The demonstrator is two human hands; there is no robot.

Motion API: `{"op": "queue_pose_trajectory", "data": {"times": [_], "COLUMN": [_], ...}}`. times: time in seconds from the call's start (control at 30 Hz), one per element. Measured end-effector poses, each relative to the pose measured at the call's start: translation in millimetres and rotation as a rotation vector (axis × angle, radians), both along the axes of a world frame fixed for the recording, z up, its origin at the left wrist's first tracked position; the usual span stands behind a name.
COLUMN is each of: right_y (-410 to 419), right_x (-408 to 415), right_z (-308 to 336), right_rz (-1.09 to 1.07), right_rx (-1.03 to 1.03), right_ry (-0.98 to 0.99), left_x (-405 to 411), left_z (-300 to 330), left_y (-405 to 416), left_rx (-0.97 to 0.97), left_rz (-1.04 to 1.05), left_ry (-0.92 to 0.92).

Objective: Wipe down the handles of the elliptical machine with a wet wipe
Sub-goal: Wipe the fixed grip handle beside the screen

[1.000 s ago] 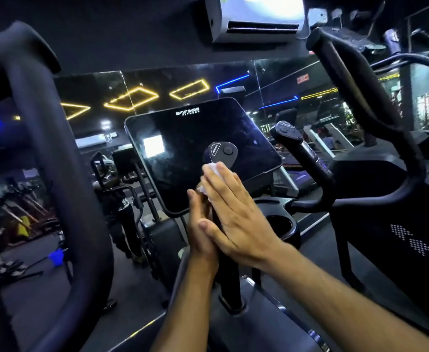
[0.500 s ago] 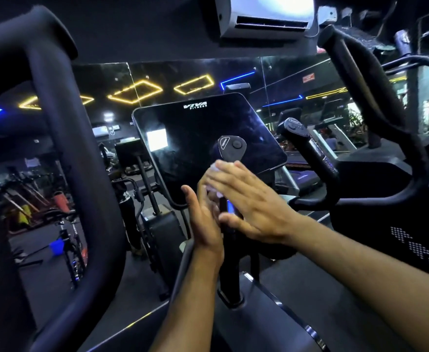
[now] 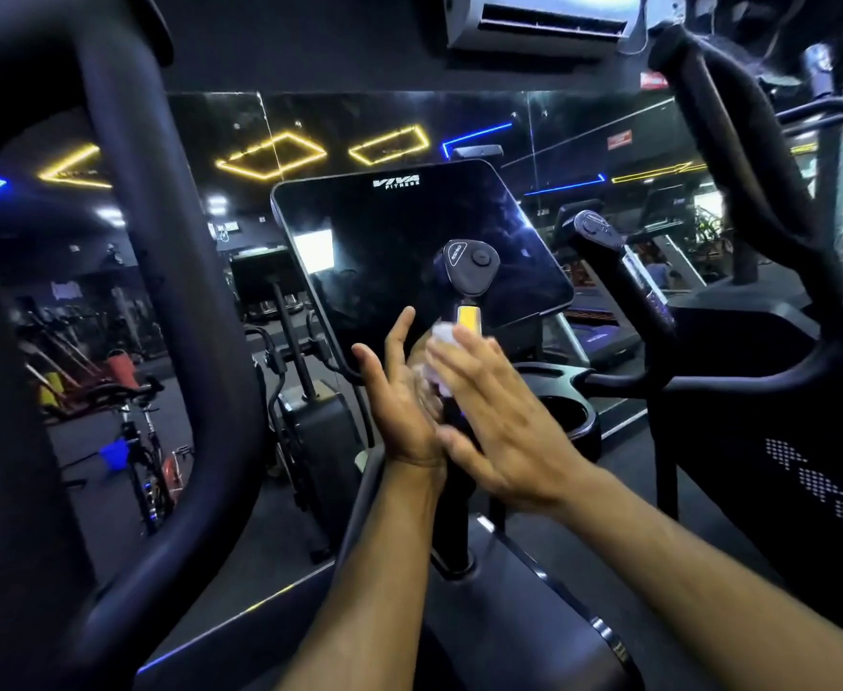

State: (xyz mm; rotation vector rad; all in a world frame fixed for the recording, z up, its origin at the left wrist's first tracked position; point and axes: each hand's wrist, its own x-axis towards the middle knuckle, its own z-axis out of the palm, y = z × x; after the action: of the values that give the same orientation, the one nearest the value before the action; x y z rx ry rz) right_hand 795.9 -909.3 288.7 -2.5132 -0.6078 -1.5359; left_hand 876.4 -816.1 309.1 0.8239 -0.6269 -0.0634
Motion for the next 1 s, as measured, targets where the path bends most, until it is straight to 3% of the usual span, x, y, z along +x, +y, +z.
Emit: {"op": "queue_pose_trajectory", "data": {"times": [0.13,0.27,0.37,0.57,0.67,0.73,0.87,1.0], "right_y": [7.9,22.2,41.9,82.0,53.2,27.9,7.5,8.2], "right_x": [10.6,-3.7,-13.4,-11.6,-2.9,-0.4,6.6,16.0], "right_z": [26.0,-17.1,-51.8,-14.4,28.6,54.2,72.5,60.0], "right_rz": [-0.066,0.001,0.094,0.226,0.474,0.694,0.962,1.017], "right_rx": [0.114,0.144,0.290,0.968,1.390,1.558,1.551,1.507], "right_ry": [0.004,-0.022,0.014,0.205,0.377,0.554,0.637,0.651], "left_x": [-1.4,-4.6,-4.0,2.4,1.7,-0.1,-3.0,-6.0], "left_z": [-1.8,1.7,1.3,1.5,1.2,1.4,-2.2,-1.4], "left_y": [0.2,1.4,1.0,-0.8,-2.8,-4.2,-5.5,-2.2], "left_rx": [0.010,-0.033,-0.011,-0.005,-0.034,-0.038,-0.048,-0.008], "left_rz": [0.005,-0.048,-0.017,-0.008,-0.007,-0.003,0.013,0.075], "left_ry": [-0.001,0.032,-0.016,-0.004,-0.018,-0.035,-0.089,-0.137]}}
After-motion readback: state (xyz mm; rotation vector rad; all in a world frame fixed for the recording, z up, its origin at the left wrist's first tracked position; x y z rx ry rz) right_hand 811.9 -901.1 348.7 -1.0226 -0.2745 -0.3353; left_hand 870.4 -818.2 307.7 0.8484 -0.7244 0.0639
